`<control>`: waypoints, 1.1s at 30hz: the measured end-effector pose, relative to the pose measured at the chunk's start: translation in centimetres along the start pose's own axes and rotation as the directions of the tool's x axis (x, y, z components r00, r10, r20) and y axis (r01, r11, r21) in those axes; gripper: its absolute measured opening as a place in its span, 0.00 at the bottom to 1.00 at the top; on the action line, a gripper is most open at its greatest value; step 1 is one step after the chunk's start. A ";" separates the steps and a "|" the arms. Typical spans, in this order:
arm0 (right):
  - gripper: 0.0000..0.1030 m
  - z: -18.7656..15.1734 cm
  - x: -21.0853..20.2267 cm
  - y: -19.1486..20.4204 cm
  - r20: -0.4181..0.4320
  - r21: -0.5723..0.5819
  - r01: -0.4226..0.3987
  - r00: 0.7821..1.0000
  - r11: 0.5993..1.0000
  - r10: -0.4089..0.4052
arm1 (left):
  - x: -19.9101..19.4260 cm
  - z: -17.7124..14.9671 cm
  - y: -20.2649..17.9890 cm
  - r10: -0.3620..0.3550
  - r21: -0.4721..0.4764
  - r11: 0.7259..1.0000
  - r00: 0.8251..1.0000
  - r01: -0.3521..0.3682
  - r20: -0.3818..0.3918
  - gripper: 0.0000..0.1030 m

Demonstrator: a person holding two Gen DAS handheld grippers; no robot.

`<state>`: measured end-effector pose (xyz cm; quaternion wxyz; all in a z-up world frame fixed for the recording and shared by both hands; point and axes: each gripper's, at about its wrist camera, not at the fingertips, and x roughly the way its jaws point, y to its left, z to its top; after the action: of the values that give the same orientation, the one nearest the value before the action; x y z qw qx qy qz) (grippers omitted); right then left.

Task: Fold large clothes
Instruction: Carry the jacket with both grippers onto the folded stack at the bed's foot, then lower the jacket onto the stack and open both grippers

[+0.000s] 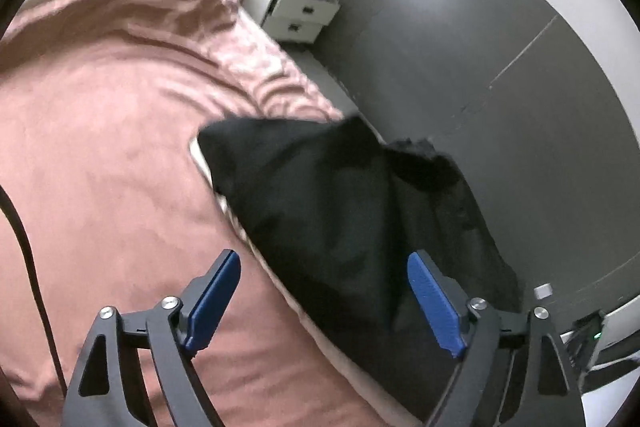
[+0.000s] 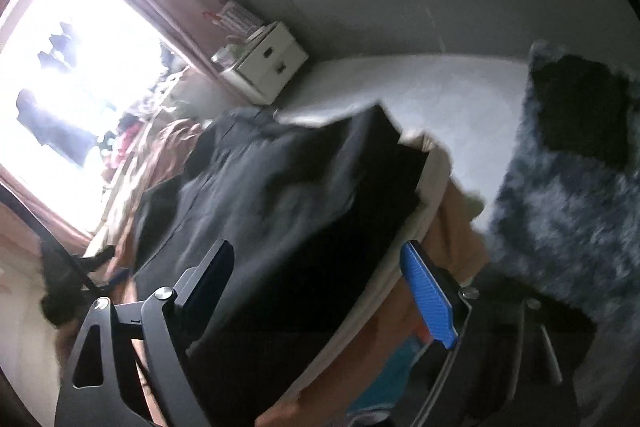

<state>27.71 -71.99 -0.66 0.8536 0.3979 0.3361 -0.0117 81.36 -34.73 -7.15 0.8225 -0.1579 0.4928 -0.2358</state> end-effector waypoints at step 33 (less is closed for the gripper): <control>0.51 -4.5 -0.3 1.6 -0.016 0.012 -0.020 1.000 1.000 0.020 | 0.2 -1.1 -1.0 -0.056 -0.009 0.998 0.996 0.055 -0.064 0.60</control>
<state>25.38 -67.87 -1.47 0.8485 0.4066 0.3386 -0.0019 80.21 -35.67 -7.34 0.7989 -0.1669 0.5152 -0.2618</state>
